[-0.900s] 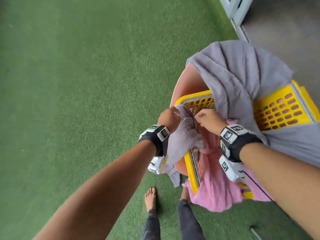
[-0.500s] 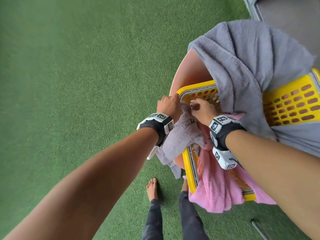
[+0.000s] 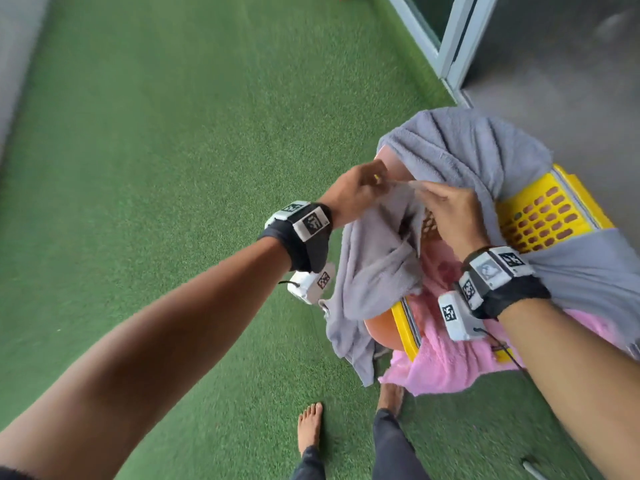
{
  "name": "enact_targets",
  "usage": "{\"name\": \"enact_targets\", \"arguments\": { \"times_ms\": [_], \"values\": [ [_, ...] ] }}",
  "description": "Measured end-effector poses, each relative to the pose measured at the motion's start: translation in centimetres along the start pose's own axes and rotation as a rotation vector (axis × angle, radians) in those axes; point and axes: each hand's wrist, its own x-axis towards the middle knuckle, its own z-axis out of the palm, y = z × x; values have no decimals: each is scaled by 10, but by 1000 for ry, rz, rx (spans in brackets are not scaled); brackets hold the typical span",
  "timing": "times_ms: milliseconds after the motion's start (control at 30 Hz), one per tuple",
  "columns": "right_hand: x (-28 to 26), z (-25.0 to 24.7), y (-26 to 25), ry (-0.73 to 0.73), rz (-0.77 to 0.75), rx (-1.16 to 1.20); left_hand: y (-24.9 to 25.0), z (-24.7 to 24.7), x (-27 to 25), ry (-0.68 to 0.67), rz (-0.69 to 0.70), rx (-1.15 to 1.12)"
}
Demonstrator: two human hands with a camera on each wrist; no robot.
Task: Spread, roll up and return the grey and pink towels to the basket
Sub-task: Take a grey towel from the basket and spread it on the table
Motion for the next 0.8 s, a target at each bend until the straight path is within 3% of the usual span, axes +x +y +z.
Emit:
{"name": "enact_targets", "arguments": {
  "times_ms": [167,333,467,667,800],
  "values": [
    [-6,-13,-148,78,-205,62,71,-75,-51,-81,150,-31],
    [-10,10,-284,120,-382,28,146,-169,-118,151,277,-251],
    [-32,31,-360,61,-483,27,184,-228,-176,224,320,-148],
    [-55,71,-393,1,-579,80,163,-279,-249,169,343,-51],
    [-71,119,-368,-267,-545,-79,98,-287,-285,159,229,9]
  ]
}}
